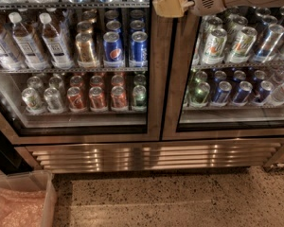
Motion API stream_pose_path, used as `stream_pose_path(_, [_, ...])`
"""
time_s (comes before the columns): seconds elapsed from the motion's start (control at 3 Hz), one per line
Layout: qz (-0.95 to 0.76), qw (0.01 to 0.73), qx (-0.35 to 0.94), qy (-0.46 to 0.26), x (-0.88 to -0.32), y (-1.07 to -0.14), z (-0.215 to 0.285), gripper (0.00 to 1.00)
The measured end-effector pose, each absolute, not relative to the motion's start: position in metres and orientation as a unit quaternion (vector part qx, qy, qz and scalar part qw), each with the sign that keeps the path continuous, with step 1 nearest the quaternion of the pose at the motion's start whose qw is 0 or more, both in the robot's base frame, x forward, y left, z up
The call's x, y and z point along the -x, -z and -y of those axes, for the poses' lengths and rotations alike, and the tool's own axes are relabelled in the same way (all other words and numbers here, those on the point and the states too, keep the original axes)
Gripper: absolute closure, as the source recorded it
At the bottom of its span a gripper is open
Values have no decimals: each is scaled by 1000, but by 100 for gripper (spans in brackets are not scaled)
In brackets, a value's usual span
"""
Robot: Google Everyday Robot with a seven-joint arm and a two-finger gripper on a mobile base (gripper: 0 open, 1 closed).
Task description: Open left fridge door
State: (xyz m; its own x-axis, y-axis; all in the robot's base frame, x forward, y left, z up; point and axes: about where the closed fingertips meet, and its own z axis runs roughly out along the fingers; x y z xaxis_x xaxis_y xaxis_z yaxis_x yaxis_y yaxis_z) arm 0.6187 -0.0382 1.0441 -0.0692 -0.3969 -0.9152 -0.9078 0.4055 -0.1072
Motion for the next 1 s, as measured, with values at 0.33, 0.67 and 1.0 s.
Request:
stream_pose_path(0.33, [-682, 487, 478, -262, -619, -1043, 39, 31])
stream_pose_path(0.67, [-686, 486, 470, -269, -610, -1043, 39, 7])
stream_pose_path(1.0, [-686, 486, 470, -269, -610, -1043, 39, 0])
